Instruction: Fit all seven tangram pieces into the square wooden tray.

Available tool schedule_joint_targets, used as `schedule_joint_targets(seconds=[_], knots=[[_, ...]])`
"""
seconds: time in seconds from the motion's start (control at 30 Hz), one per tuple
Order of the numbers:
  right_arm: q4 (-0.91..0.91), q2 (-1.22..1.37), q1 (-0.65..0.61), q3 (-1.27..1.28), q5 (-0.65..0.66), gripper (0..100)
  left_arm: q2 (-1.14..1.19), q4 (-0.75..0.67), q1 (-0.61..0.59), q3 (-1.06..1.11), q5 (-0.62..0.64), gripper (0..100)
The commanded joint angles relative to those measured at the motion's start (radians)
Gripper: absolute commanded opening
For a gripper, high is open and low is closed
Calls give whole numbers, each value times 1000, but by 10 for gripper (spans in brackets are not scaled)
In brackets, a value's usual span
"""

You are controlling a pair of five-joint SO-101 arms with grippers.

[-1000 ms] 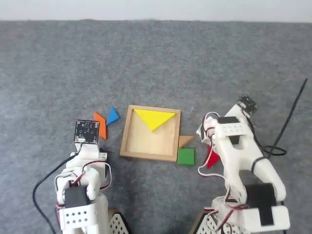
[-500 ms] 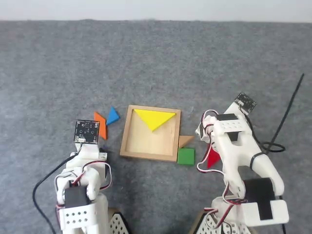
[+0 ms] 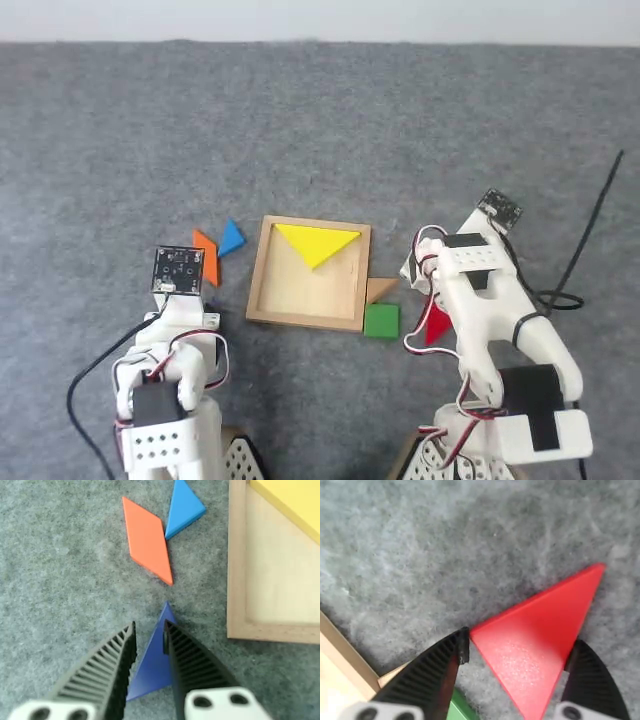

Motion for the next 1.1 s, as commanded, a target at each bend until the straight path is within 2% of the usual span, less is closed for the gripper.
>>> schedule_joint_targets(seconds=[0.0,0.17,1.07], knots=[[28,30,-1,-44,26,285,-14,3,-5,-12,-6,86],[67,28,-1,-77,61,284,-14,3,-5,-12,-6,86],[68,59,2,-75,68,284,-14,3,-5,-12,-6,86]])
